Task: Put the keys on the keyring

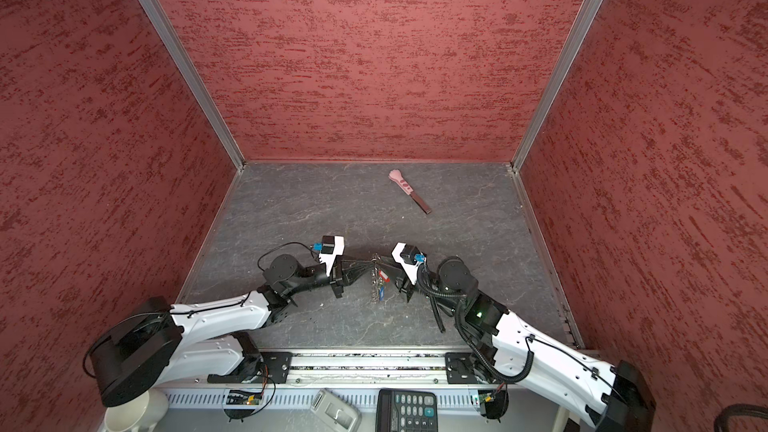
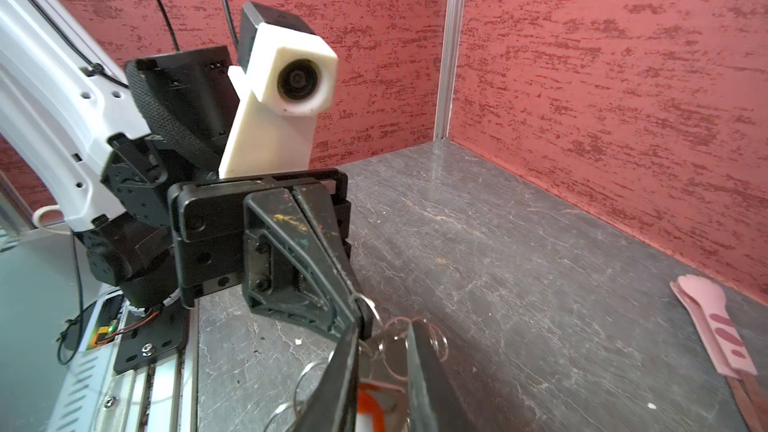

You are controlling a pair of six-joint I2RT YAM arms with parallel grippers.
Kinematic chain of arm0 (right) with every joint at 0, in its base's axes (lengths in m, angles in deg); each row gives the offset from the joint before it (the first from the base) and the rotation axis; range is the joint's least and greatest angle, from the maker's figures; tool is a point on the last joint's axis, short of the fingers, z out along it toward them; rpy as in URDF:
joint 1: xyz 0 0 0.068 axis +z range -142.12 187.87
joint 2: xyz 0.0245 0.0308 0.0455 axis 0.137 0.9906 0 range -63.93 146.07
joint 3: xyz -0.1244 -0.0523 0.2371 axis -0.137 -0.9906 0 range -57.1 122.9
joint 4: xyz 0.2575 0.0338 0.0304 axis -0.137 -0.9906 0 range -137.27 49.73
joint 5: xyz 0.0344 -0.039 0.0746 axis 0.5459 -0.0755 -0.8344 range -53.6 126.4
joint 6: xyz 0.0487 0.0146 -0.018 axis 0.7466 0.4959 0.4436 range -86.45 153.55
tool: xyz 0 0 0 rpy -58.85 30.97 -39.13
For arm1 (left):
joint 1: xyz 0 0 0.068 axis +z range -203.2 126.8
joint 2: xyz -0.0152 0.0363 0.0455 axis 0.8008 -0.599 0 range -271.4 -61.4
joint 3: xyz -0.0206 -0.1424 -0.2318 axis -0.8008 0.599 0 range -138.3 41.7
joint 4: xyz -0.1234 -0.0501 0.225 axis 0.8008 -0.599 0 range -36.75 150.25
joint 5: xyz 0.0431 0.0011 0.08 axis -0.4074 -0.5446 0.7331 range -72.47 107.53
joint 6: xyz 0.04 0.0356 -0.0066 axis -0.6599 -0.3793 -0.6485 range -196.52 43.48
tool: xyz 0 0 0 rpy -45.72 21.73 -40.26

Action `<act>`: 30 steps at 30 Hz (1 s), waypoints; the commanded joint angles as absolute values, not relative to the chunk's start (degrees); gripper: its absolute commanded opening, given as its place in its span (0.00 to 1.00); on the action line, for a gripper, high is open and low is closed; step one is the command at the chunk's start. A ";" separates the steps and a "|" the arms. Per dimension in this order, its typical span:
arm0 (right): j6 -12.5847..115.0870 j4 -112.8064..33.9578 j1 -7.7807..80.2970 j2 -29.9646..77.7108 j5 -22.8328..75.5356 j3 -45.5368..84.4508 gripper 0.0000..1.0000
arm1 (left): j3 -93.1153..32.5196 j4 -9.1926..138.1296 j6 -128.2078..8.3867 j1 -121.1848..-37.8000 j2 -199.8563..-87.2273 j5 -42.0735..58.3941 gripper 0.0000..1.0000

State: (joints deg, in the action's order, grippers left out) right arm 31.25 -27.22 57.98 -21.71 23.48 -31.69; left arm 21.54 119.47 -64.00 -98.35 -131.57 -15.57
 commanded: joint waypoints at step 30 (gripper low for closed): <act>32.23 -38.81 42.06 -11.68 -10.00 -22.00 0.12 | 20.35 137.92 -61.35 -90.90 -142.87 -32.85 0.00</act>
